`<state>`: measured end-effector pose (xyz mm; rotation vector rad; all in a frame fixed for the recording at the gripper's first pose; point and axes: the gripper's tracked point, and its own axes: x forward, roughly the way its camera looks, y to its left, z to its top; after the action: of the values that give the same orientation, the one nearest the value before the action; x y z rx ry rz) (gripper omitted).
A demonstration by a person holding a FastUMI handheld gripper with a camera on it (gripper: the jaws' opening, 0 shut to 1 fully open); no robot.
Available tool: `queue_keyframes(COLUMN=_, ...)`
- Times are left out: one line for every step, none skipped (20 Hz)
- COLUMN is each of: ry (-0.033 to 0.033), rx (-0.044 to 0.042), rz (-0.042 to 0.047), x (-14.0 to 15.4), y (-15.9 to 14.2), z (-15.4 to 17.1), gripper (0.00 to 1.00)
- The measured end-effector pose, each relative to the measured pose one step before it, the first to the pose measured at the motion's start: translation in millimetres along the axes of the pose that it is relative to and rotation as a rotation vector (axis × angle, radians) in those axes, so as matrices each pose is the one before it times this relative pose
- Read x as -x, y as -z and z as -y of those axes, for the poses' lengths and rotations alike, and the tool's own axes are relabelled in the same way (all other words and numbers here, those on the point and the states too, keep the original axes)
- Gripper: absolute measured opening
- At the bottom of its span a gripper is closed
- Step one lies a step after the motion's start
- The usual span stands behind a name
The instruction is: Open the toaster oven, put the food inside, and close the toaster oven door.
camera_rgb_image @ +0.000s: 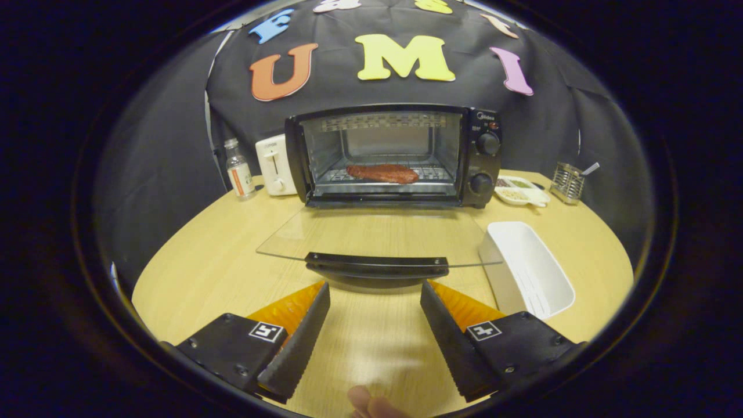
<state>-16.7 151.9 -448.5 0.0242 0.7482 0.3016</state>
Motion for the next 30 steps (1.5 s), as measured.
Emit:
queue_keyframes(ry=0.01556, rx=0.00264, rz=-0.01605, x=-2.92, y=2.10, z=3.13, gripper=1.00)
queue_keyframes(ry=0.01434, rx=0.00075, rz=-0.01551, x=-2.64, y=2.13, z=2.38, gripper=1.00)
queue_keyframes(ry=0.00927, rx=0.00394, rz=-0.01784, x=-3.50, y=2.63, z=0.46, gripper=1.00)
queue_keyframes(ry=0.00772, rx=-0.00593, rz=-0.01607, x=-3.99, y=2.46, z=2.36, gripper=1.00)
queue_keyframes(ry=-0.00005, rx=-0.02009, rz=-0.02344, x=-2.36, y=3.93, z=-0.09, gripper=1.00)
queue_keyframes(ry=0.00550, rx=-0.01510, rz=-0.00019, x=0.57, y=0.72, z=-1.19, gripper=0.99)
queue_keyframes(ry=-0.00117, rx=0.00389, rz=0.01072, x=-3.49, y=-3.64, z=1.36, gripper=1.00)
queue_keyframes(ry=-0.01011, rx=0.01077, rz=-0.00126, x=-1.02, y=-1.95, z=-4.23, gripper=0.99)
queue_keyframes(ry=-0.00364, rx=0.00468, rz=-0.00279, x=-1.80, y=-0.69, z=-0.86, gripper=0.99)
queue_keyframes(ry=0.00621, rx=-0.00106, rz=0.00405, x=-1.08, y=-1.50, z=2.00, gripper=0.99)
queue_keyframes(ry=0.00552, rx=-0.00162, rz=0.00725, x=-1.13, y=-2.93, z=1.05, gripper=0.99)
queue_keyframes(ry=-0.00899, rx=-0.00121, rz=0.00123, x=-1.07, y=-0.24, z=-1.80, gripper=0.99)
queue_keyframes(ry=-0.00963, rx=-0.00394, rz=-0.00047, x=-0.40, y=-0.46, z=-2.11, gripper=1.00)
queue_keyframes(ry=-0.00552, rx=0.00113, rz=0.00363, x=-0.10, y=-1.11, z=-0.78, gripper=0.99)
queue_keyframes(ry=-0.00291, rx=0.00299, rz=0.00690, x=0.75, y=-2.01, z=0.14, gripper=0.99)
queue_keyframes(ry=-0.00025, rx=0.00716, rz=0.01409, x=1.32, y=-3.33, z=0.25, gripper=1.00)
queue_keyframes(ry=0.00580, rx=0.00863, rz=0.02087, x=2.40, y=-5.52, z=1.56, gripper=1.00)
queue_keyframes(ry=0.01092, rx=0.00789, rz=0.02008, x=0.62, y=-6.40, z=2.55, gripper=1.00)
queue_keyframes(ry=0.01225, rx=0.00347, rz=0.01749, x=0.92, y=-5.89, z=3.05, gripper=1.00)
queue_keyframes(ry=0.00967, rx=-0.00057, rz=0.01346, x=0.23, y=-6.68, z=1.73, gripper=1.00)
queue_keyframes(ry=0.00350, rx=0.00050, rz=0.01116, x=0.11, y=-7.51, z=1.65, gripper=1.00)
queue_keyframes(ry=0.00167, rx=-0.00038, rz=0.01036, x=-0.48, y=-7.83, z=0.62, gripper=0.99)
queue_keyframes(ry=0.00327, rx=-0.00161, rz=0.01302, x=-0.11, y=-7.82, z=0.32, gripper=0.99)
queue_keyframes(ry=0.00699, rx=-0.00084, rz=0.01557, x=-0.60, y=-8.68, z=1.39, gripper=1.00)
queue_keyframes(ry=0.00838, rx=0.00235, rz=0.01235, x=-0.29, y=-8.85, z=1.20, gripper=1.00)
queue_keyframes(ry=0.00430, rx=0.00355, rz=0.01436, x=-1.65, y=-7.98, z=0.63, gripper=1.00)
queue_keyframes(ry=0.00175, rx=0.00585, rz=0.01184, x=-1.64, y=-8.87, z=-0.45, gripper=1.00)
queue_keyframes(ry=0.00055, rx=0.00856, rz=0.01153, x=-2.20, y=-8.65, z=-0.32, gripper=1.00)
queue_keyframes(ry=0.00518, rx=0.00701, rz=0.01022, x=-1.63, y=-8.67, z=0.60, gripper=1.00)
queue_keyframes(ry=0.00696, rx=0.00787, rz=0.00994, x=-2.72, y=-8.27, z=1.67, gripper=1.00)
